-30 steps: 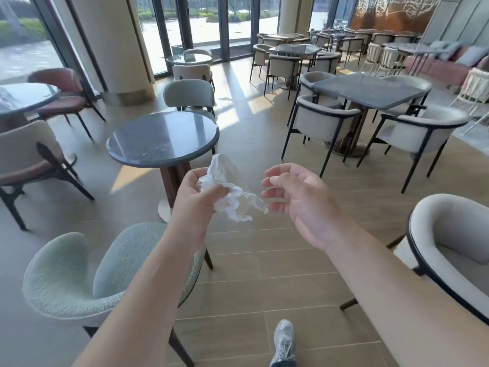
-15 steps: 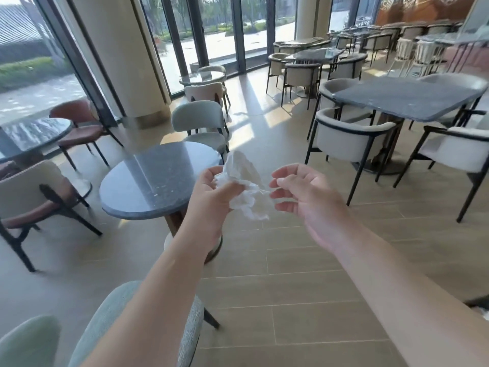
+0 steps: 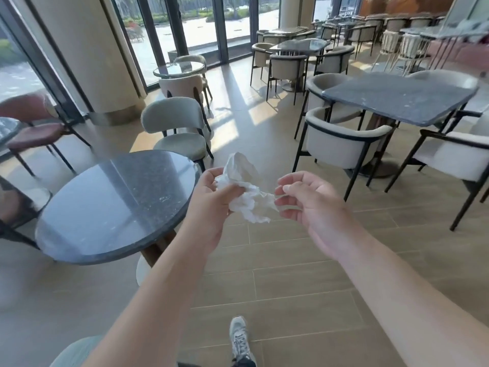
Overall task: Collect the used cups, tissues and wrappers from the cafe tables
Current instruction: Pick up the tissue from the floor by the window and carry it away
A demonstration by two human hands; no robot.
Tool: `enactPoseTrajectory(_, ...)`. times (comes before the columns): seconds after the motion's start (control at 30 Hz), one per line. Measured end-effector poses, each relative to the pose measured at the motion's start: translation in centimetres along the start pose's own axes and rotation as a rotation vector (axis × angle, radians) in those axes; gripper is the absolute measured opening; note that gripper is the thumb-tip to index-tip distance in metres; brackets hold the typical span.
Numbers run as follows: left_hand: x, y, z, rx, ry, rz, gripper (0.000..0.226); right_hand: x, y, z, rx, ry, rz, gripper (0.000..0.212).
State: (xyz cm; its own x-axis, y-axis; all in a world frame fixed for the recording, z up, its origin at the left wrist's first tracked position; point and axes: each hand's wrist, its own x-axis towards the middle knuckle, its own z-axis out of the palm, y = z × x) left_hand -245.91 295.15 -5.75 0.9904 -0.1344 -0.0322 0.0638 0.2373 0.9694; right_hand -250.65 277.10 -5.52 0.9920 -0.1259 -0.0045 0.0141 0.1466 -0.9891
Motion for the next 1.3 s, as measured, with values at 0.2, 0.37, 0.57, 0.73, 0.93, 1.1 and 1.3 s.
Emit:
enactPoseTrajectory(0.2,14.8,-1.2,-1.8,-0.025,-0.003,-0.057,0.054,13.1,0.1,0.1,0.010,0.088,-0.012,0.012)
enactPoseTrajectory(0.37,25.5,0.5,-3.2,-0.051,-0.049,-0.064,0.045,23.1,-1.6,0.7,0.028,0.156,-0.016,0.012)
enactPoseTrajectory(0.57,35.5,3.6,-4.7,-0.088,-0.063,-0.018,0.054,32.7,-2.1,1.5,0.048,0.158,-0.021,0.021)
enactPoseTrajectory(0.73,41.8,3.5,-4.3,-0.058,-0.091,-0.017,0.055,40.1,-1.6,1.1,0.066,0.146,-0.029,0.016)
enactPoseTrajectory(0.93,51.4,2.1,-1.3,-0.027,-0.085,-0.034,0.053,49.2,-0.7,-2.5,0.081,0.172,-0.030,0.016)
enactPoseTrajectory(1.1,61.7,1.3,3.7,-0.012,-0.094,-0.028,0.050,59.6,-0.6,-7.2,0.106,0.171,-0.033,0.013)
enactPoseTrajectory(1.3,74.2,2.1,11.3,0.030,-0.123,-0.011,0.046,71.2,-2.9,-14.0,0.124,0.198,-0.036,0.014)
